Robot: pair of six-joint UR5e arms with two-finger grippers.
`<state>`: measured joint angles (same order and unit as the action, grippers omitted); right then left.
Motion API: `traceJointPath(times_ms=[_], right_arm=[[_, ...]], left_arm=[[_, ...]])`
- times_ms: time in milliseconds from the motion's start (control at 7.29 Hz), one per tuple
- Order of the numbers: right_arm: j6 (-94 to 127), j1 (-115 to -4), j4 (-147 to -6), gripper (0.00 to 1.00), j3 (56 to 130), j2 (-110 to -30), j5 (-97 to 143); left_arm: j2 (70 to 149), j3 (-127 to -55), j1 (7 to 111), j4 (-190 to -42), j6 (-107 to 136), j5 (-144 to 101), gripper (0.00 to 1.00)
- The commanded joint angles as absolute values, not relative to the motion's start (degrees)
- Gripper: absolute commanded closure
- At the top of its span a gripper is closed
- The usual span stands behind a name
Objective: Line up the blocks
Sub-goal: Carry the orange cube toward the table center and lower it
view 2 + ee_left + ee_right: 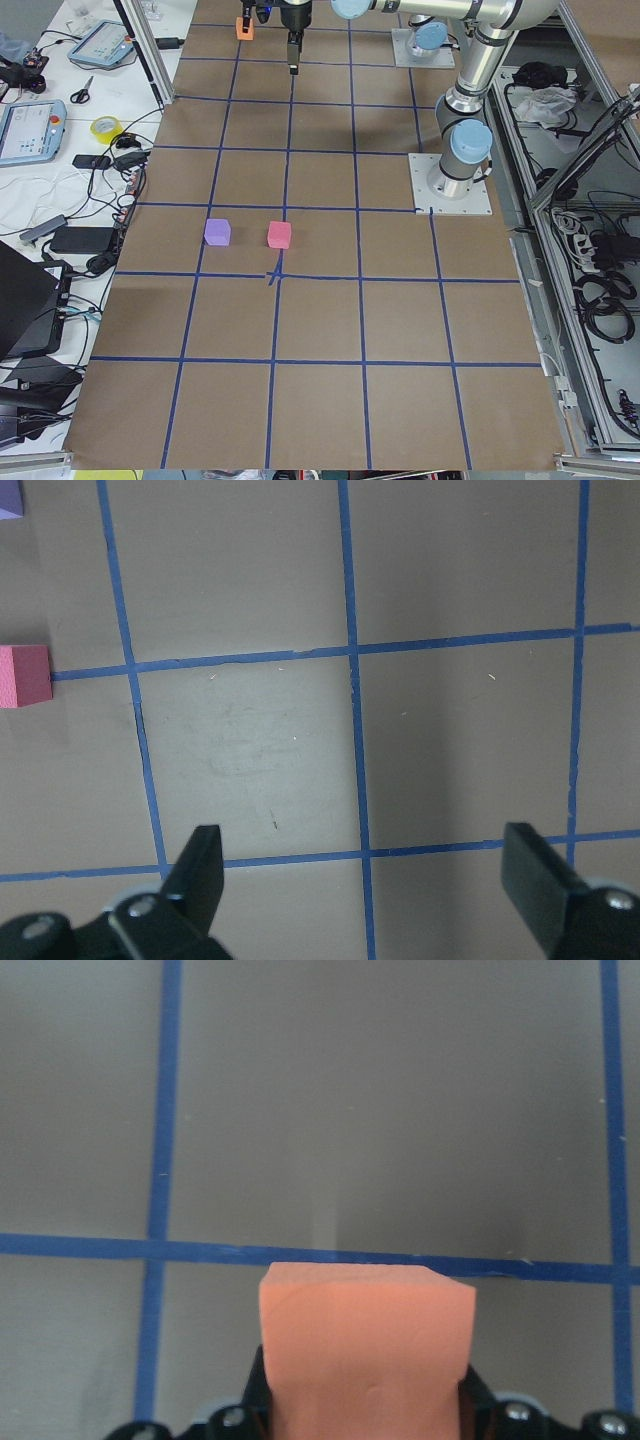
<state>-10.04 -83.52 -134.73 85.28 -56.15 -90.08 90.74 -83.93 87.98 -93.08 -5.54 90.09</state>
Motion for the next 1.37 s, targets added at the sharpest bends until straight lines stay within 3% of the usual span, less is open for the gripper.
traceJointPath(times_ms=[0, 549, 1235], right_arm=[[2.23, -93.29, -133.16, 1.0, 84.12, -57.74, -92.88], [17.48, -105.36, -126.03, 1.0, 77.35, -53.81, -92.9], [21.27, -111.0, -126.04, 0.98, 71.28, -46.5, -93.08]], left_arm=[[90.7, -83.94, 87.98, -93.08, -5.54, 90.09, 0.0], [90.79, -83.94, 87.98, -93.08, -5.54, 90.09, 0.0], [90.79, -83.94, 87.98, -93.08, -5.54, 90.0, 0.0]])
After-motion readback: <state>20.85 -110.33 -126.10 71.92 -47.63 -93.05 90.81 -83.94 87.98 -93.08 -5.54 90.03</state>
